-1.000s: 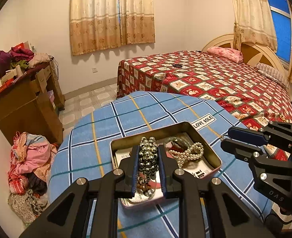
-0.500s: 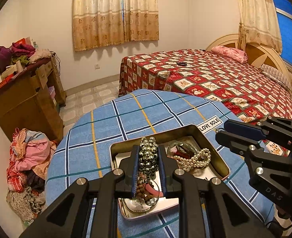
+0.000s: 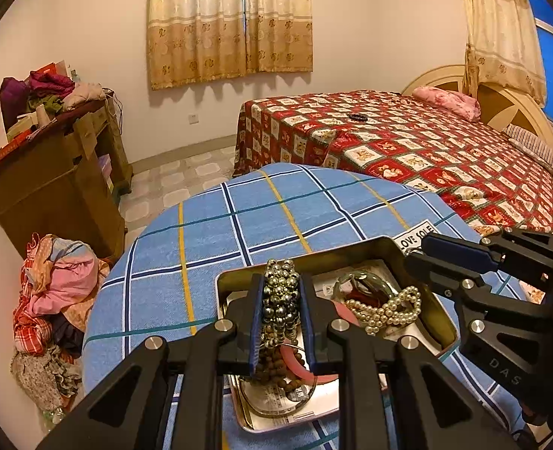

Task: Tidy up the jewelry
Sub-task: 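Lift the gold bead necklace and ring and carry them over the tin, then lower the necklace and ring into the tin and open both tools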

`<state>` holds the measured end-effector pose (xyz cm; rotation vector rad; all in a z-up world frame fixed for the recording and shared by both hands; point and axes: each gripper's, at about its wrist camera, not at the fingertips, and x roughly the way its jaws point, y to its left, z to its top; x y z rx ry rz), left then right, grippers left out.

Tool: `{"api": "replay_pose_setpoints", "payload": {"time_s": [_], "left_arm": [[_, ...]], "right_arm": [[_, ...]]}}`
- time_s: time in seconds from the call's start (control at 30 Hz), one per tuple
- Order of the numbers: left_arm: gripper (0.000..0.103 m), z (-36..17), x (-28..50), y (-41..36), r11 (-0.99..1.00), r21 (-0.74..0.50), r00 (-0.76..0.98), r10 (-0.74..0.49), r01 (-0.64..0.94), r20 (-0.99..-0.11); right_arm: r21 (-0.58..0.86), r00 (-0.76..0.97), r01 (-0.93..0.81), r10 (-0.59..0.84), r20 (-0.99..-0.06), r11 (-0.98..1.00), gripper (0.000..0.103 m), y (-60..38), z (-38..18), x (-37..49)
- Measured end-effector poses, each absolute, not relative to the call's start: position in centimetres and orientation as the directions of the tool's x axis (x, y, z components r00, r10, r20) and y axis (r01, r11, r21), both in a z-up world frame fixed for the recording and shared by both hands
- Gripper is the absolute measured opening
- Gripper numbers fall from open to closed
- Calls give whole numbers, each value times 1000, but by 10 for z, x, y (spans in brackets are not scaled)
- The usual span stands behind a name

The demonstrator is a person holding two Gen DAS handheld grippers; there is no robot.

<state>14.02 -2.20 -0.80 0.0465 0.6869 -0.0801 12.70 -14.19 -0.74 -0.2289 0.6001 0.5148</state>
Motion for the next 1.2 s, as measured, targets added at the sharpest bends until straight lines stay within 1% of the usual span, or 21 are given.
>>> {"api": "replay_pose_setpoints", "payload": {"time_s": [0.77, 0.93, 0.97, 1.0, 1.03, 1.07, 1.1, 1.13, 1.2], "left_arm": [[18, -25, 146, -13, 996, 9, 742, -56, 83, -668], [19, -27, 145, -11, 996, -7, 743, -73, 92, -666], [21, -28, 144, -11, 996, -9, 740, -75, 92, -669], [25, -29, 144, -12, 996, -6, 738, -70, 88, -671], [44, -29, 142, -12, 996, -3, 739, -68, 89, -671], [64, -29, 141, -12, 996, -1, 742, -64, 85, -667], [70, -28, 136, -11, 998, -2, 758, -51, 66, -651], [73, -27, 134, -9, 998, -12, 768, -51, 56, -639], [73, -27, 131, -6, 998, -41, 760, -68, 54, -646]], "right_arm": [[-67, 679, -517, 360, -640, 854, 22, -126, -29, 147], [-63, 675, -506, 349, -650, 860, 22, -127, -36, 151], [-58, 674, -503, 350, -650, 862, 23, -128, -37, 152], [-46, 669, -505, 357, -652, 862, 23, -129, -38, 152], [-40, 664, -506, 359, -656, 862, 29, -130, -39, 153], [-38, 662, -505, 359, -658, 862, 40, -131, -41, 152], [-37, 662, -505, 359, -658, 863, 44, -131, -41, 152], [-36, 663, -502, 358, -658, 864, 46, -133, -42, 150], [-32, 660, -501, 358, -660, 865, 46, -134, -43, 148]]}}
